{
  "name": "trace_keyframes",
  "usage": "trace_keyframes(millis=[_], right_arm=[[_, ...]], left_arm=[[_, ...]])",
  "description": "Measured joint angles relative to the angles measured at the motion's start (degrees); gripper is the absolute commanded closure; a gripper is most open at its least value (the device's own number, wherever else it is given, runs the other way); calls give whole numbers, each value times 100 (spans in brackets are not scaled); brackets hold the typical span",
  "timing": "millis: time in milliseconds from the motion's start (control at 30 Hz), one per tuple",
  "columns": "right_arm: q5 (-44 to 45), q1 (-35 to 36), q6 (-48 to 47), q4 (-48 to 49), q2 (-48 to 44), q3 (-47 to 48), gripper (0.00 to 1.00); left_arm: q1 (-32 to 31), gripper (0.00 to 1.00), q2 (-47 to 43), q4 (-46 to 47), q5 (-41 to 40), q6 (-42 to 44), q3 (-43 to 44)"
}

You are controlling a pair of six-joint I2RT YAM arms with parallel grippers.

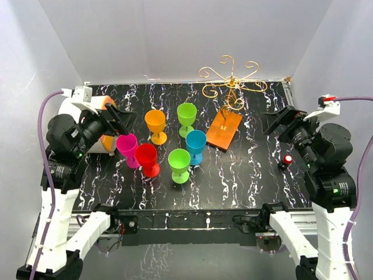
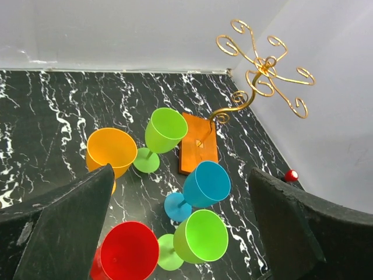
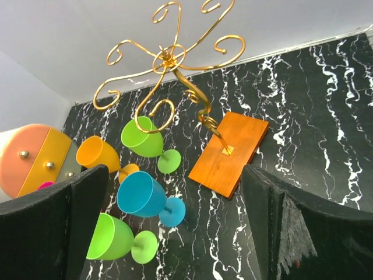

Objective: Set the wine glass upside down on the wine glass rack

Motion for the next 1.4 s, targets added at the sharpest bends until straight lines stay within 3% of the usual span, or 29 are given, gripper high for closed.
trace_keyframes(millis=[267,500,1000,1200,1400], right_arm=[[-293,2,-44,13,-9,-448,2],[-984,140,-221,-17,81,-715,8],[-2647,181,-393,-310,841,-1248,19],[-2649,420,-68,-164,1038,-1545,20],[-1884,1224,269,260,1078,-1545,28]], left_arm=[[9,1,68,837,732,-297,-798],[33,1,337,1502,1563,-634,-1139],[37,1,31,2234,1764,-772,-1628],[37,1,151,2404,1930,-942,-1849],[37,1,129,2487,1943,-979,-1849]])
